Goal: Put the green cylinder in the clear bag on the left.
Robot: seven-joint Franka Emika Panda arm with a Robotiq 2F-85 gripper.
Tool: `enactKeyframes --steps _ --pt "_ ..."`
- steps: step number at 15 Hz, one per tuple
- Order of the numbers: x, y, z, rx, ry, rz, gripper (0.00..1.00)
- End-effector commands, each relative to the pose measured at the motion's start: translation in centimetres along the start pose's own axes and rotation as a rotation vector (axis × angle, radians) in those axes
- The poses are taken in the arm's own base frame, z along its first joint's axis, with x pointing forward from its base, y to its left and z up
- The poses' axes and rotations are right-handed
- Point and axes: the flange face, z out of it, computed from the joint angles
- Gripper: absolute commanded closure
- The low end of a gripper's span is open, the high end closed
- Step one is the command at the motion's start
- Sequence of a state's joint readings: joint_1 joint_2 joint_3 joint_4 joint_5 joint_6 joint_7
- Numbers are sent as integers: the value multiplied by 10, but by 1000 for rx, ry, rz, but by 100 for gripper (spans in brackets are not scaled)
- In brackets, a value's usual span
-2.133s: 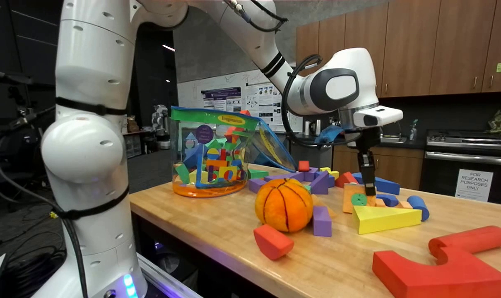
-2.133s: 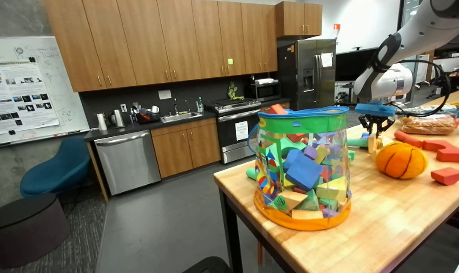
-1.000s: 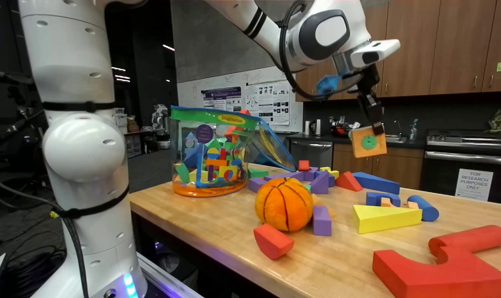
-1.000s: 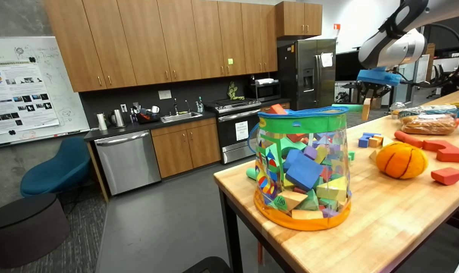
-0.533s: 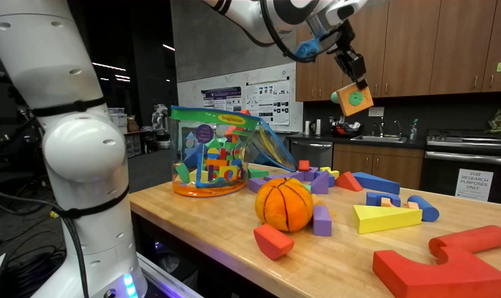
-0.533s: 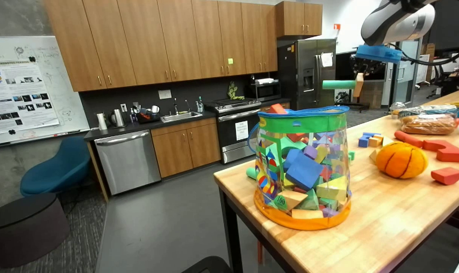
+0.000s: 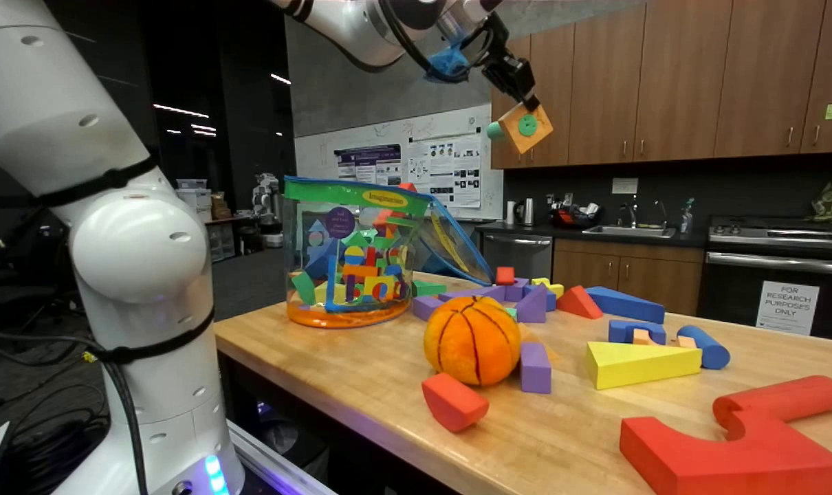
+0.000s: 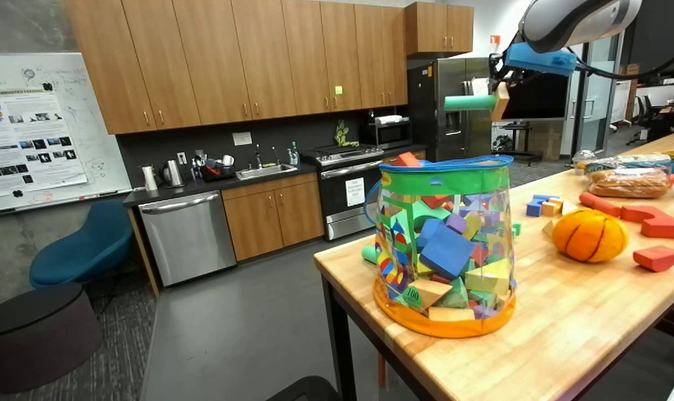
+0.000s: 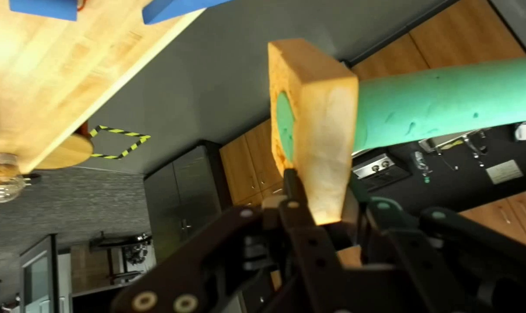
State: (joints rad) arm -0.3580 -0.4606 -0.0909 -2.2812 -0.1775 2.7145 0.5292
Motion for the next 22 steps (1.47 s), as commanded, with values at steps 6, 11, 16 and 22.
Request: enactKeyframes --steps 6,11,16,22 --pt "-84 -70 -57 142 141 -206 94" --pt "-129 -99 -80 230 214 -292 94" --pt "-182 -122 -88 299 246 -395 94" --pt "-227 -132 -90 304 263 -452 56"
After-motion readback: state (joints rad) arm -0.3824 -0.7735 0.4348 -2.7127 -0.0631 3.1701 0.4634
